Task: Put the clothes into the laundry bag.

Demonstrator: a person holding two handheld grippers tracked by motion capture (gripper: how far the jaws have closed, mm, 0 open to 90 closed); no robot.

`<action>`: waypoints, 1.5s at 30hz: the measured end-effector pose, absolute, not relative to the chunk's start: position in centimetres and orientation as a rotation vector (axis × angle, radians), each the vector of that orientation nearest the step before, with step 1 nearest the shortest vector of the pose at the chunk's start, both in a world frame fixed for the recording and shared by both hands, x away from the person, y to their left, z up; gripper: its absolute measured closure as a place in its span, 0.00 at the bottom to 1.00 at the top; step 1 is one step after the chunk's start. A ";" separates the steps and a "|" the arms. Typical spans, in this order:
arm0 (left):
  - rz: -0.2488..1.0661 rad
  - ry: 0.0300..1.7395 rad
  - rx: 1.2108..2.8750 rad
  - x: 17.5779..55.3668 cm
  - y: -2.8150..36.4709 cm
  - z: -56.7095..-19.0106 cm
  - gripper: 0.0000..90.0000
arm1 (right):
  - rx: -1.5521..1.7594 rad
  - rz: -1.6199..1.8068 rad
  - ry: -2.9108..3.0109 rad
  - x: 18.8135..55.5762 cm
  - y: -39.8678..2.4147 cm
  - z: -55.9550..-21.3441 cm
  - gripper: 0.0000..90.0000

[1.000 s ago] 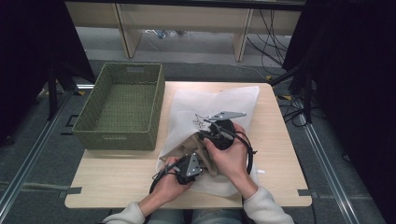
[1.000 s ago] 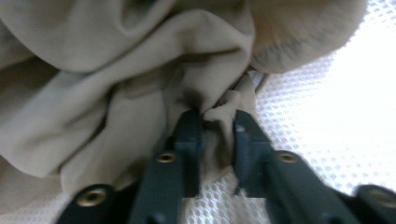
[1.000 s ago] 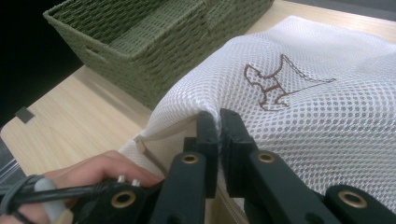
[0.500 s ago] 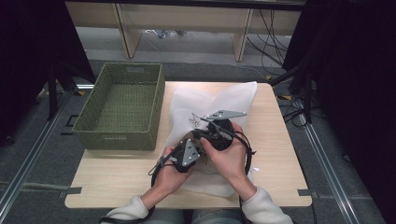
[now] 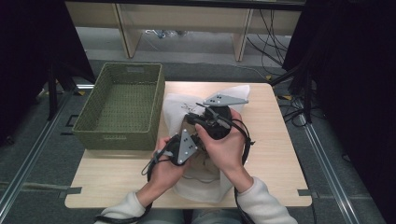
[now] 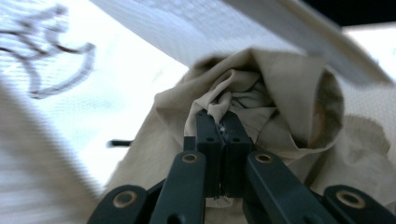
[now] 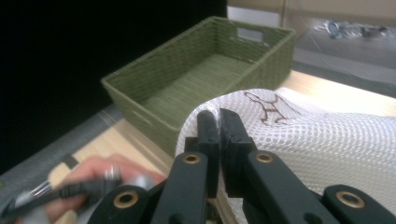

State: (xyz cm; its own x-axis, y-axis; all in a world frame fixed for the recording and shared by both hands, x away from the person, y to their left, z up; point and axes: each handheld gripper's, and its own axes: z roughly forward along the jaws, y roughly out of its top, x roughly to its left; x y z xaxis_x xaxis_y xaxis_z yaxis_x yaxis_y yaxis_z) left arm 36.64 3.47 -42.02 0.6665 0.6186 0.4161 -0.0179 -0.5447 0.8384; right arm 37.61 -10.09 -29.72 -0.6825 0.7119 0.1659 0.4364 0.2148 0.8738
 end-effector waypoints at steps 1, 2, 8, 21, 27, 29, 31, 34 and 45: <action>0.903 0.458 2.017 37.0 3.0 -42.9 0.96 | 1.099 1.434 2.223 37.9 -10.2 -30.0 0.99; 0.903 0.460 2.037 37.3 2.7 -43.7 0.96 | 1.119 1.407 2.225 38.3 -10.3 -30.7 0.99; 0.875 0.458 2.107 38.7 1.4 -45.9 0.92 | 1.238 1.279 2.255 39.8 -11.2 -34.3 0.98; 0.813 0.449 2.124 39.0 0.9 -46.3 0.73 | 1.298 1.241 2.253 40.6 -12.9 -36.5 0.98; 0.752 0.434 2.074 37.4 2.2 -45.1 0.55 | 1.299 1.241 2.254 40.7 -12.8 -36.7 0.98; 0.723 0.429 2.061 36.7 2.6 -44.7 0.53 | 1.307 1.235 2.257 40.8 -12.7 -36.7 0.98; 0.696 0.425 2.050 36.0 2.8 -44.4 0.52 | 1.310 1.228 2.262 40.7 -12.8 -36.6 0.98; 0.686 0.390 2.042 35.0 2.6 -43.9 0.53 | 1.304 1.241 2.255 40.8 -12.8 -36.7 0.98; 0.701 0.353 2.150 37.3 0.6 -46.1 0.83 | 1.315 1.255 2.257 40.5 -12.7 -36.5 0.98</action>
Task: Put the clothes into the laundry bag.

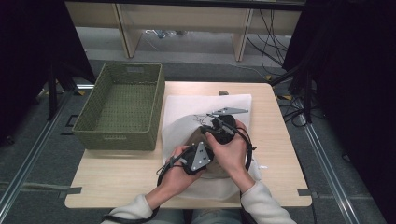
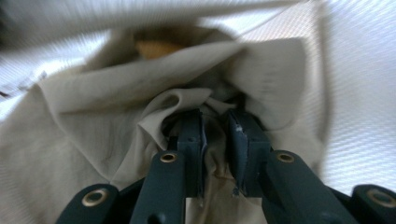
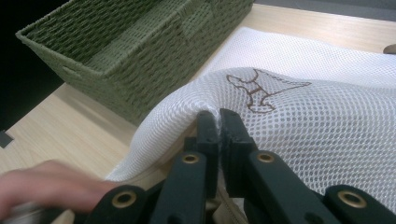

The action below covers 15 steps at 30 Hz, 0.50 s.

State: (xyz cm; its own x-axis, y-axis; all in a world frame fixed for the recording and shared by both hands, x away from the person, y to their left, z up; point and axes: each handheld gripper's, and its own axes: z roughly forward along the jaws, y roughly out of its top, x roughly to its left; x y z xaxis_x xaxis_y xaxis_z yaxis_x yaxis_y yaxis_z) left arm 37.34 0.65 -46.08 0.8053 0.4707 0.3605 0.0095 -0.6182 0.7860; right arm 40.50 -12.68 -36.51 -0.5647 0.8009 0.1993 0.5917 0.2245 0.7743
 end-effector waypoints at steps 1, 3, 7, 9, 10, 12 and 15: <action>0.700 0.361 2.155 37.8 0.5 -46.4 0.83 | 1.304 1.252 2.256 40.5 -12.7 -36.5 0.98; 0.719 0.361 2.162 38.5 0.1 -46.9 0.84 | 1.312 1.245 2.260 40.5 -12.7 -36.4 0.98; 0.744 0.357 2.168 39.1 -0.3 -47.1 0.84 | 1.317 1.253 2.254 40.5 -12.8 -36.5 0.98; 0.765 0.362 2.166 39.6 -0.6 -47.2 0.83 | 1.315 1.248 2.253 40.5 -12.8 -36.4 0.98; 0.785 0.366 2.169 39.8 -0.7 -47.3 0.83 | 1.316 1.247 2.252 40.5 -12.8 -36.4 0.98; 0.809 0.383 2.164 40.3 -0.6 -47.4 0.82 | 1.348 1.251 2.235 40.4 -12.8 -36.4 0.98; 0.828 0.405 2.150 40.6 -0.5 -47.5 0.80 | 1.345 1.251 2.239 40.6 -13.0 -36.5 0.98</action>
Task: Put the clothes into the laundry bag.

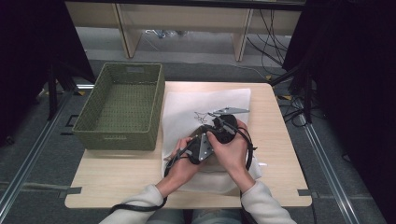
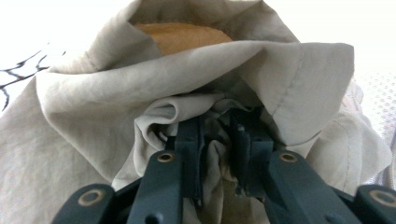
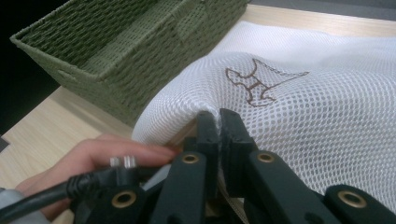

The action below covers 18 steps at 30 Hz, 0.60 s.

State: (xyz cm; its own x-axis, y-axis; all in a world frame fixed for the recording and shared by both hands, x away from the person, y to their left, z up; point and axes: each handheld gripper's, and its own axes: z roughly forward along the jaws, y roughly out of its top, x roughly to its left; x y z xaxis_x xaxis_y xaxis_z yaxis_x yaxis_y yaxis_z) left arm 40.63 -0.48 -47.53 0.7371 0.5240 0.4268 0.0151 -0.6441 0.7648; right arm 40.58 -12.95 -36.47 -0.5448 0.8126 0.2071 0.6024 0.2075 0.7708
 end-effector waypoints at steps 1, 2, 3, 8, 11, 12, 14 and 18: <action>0.823 0.400 2.146 40.6 -0.5 -47.7 0.79 | 1.348 1.243 2.232 40.6 -13.0 -36.5 0.98; 0.833 0.384 2.163 40.6 -0.4 -47.7 0.77 | 1.351 1.248 2.231 40.7 -13.0 -36.6 0.98; 0.828 0.381 2.155 40.4 -0.5 -47.8 0.76 | 1.351 1.245 2.232 40.7 -13.0 -36.6 0.98; 0.788 0.347 2.144 39.3 -0.1 -47.5 0.63 | 1.347 1.244 2.247 40.7 -13.0 -36.6 0.98; 0.763 0.362 2.106 38.2 0.7 -47.0 0.58 | 1.337 1.239 2.246 40.7 -13.2 -36.6 0.98; 0.746 0.375 2.093 37.8 0.9 -46.9 0.58 | 1.345 1.241 2.238 40.8 -13.2 -36.6 0.98; 0.722 0.367 2.102 37.2 1.4 -46.5 0.57 | 1.339 1.238 2.239 40.8 -13.2 -36.6 0.98; 0.669 0.363 2.103 36.0 1.8 -46.1 0.57 | 1.349 1.223 2.246 40.7 -13.0 -36.6 0.98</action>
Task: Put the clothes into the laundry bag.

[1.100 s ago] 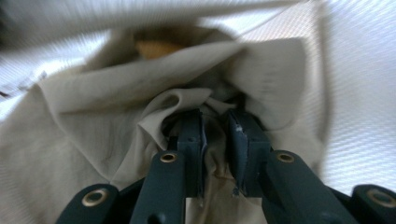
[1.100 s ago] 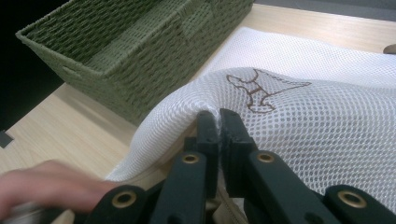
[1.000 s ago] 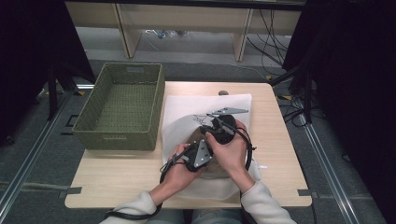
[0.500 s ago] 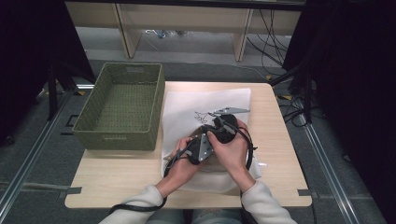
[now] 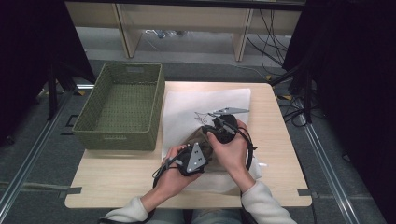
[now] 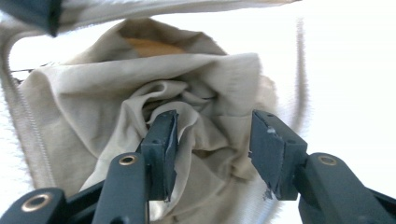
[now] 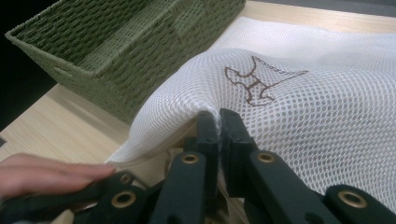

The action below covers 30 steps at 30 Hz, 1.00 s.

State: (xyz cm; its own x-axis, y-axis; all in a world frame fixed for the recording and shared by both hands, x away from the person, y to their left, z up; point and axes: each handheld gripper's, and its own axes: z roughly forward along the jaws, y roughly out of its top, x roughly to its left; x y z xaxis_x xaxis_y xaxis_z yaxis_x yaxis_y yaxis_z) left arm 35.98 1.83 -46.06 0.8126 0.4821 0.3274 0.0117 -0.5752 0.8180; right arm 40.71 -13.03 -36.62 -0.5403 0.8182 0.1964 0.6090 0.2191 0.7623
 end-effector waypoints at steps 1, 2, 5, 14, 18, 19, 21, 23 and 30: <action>0.657 0.351 2.125 35.8 1.9 -45.9 0.57 | 1.347 1.225 2.246 40.7 -13.0 -36.6 0.98; 0.619 0.363 2.115 35.5 1.7 -45.9 0.57 | 1.348 1.228 2.247 40.7 -13.0 -36.6 0.98; 0.588 0.320 2.115 35.2 1.0 -45.8 0.63 | 1.348 1.228 2.246 40.7 -13.0 -36.6 0.98; 0.592 0.221 2.211 38.6 -1.1 -48.1 0.81 | 1.346 1.233 2.240 40.6 -13.2 -36.4 0.98; 0.638 0.223 2.233 39.8 -1.5 -48.7 0.80 | 1.371 1.228 2.229 40.5 -13.3 -36.1 0.98; 0.645 0.230 2.237 40.2 -1.5 -48.9 0.80 | 1.364 1.239 2.225 40.5 -13.3 -36.2 0.98; 0.672 0.255 2.235 40.5 -1.5 -49.3 0.76 | 1.354 1.231 2.224 40.6 -13.5 -36.2 0.98; 0.684 0.257 2.226 40.3 -1.5 -49.4 0.72 | 1.354 1.232 2.221 40.6 -13.6 -36.3 0.98; 0.651 0.223 2.189 38.4 -0.1 -48.8 0.57 | 1.337 1.219 2.232 40.6 -13.7 -36.4 0.98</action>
State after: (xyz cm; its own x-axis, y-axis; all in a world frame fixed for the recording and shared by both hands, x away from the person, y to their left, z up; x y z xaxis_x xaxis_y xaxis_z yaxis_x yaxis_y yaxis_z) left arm 38.39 -0.09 -48.76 0.8505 0.3665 0.3773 -0.0587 -0.6467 0.7605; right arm 40.58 -13.73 -36.44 -0.5389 0.8226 0.1816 0.5973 0.2212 0.7709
